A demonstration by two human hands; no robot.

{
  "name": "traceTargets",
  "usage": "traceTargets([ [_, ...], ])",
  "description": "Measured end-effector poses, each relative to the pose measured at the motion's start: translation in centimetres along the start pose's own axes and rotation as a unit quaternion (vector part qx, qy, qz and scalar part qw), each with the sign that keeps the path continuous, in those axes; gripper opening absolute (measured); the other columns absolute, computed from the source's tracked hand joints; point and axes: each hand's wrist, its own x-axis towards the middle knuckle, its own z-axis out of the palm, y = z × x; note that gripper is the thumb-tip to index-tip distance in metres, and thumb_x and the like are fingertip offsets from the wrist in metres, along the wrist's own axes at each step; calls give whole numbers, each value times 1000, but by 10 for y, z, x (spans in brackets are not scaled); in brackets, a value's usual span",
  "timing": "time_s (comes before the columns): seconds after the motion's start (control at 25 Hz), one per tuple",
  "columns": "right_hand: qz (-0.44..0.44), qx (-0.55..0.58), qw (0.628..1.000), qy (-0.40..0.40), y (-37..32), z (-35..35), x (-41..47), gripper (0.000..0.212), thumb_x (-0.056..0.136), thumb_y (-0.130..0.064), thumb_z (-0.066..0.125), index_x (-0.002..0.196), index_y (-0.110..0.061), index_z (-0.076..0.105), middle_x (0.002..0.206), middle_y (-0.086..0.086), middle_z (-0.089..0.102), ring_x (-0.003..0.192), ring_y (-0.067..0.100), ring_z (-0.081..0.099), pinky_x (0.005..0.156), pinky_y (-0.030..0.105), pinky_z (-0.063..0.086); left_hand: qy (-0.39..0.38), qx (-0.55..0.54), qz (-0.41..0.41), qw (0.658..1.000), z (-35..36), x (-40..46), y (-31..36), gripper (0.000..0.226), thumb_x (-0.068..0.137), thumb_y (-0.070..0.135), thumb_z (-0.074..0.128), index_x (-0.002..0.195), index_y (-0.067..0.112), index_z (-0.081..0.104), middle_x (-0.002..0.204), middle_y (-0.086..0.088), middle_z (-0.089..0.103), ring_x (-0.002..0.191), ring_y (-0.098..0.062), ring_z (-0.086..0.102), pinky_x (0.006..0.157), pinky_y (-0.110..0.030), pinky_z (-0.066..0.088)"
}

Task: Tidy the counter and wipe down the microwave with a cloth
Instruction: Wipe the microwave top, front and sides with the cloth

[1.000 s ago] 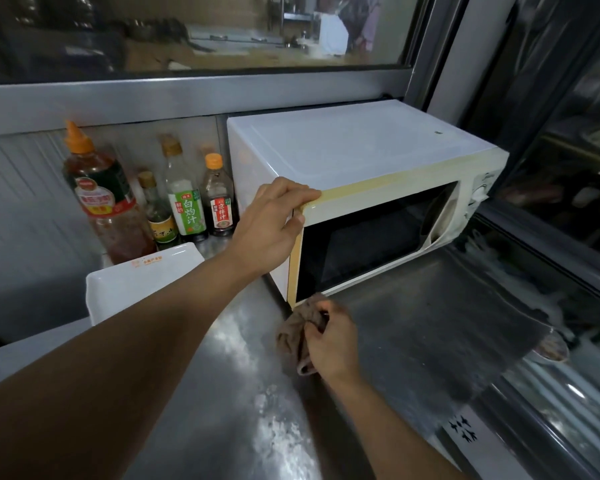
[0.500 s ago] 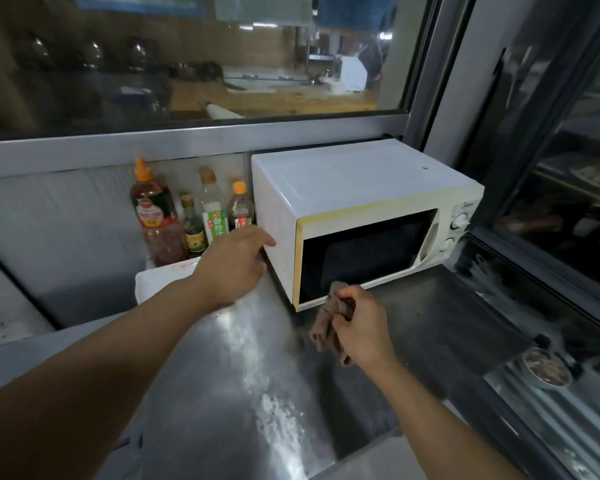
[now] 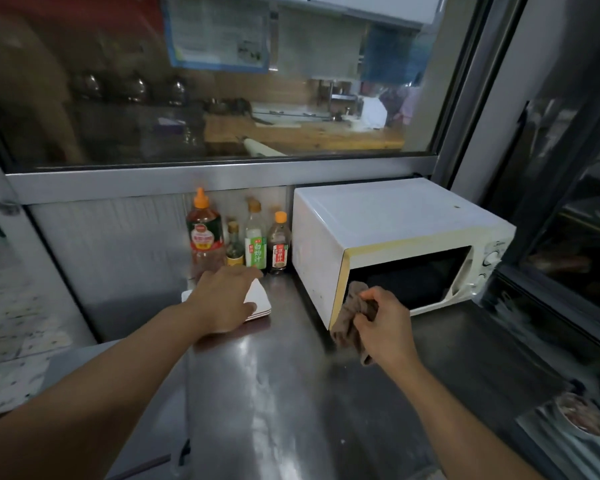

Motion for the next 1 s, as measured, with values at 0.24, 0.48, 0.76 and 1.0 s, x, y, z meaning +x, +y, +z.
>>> traceTargets([
  [0.24,76,-19,993,87,-50,36,-3,30,80,8,52,105,-8,59,105,8,59,92,17,55,80,28,47,1,-3,105,994,0,29,-66,62,87,37,57,142,26,33,146,2,40,131,-22,38,105,-39,32],
  [0.48,153,-37,966,204,-99,69,-20,32,80,8,50,106,-9,58,99,6,60,75,11,57,62,20,47,-31,-43,206,977,-6,55,-116,63,88,40,56,143,28,29,149,3,35,135,-21,33,107,-38,28],
  [0.76,46,-93,956,276,-98,76,23,36,68,21,44,92,0,60,104,6,57,94,24,60,73,36,55,-17,-79,291,953,-7,102,-113,59,89,33,54,143,24,31,148,4,34,134,-17,34,105,-33,31],
  [1.0,-149,-375,887,224,-42,92,89,23,77,4,57,98,0,65,120,18,61,109,36,57,80,44,54,2,-67,315,947,4,170,-88,62,87,29,57,142,19,32,146,0,38,130,-20,37,106,-38,34],
])
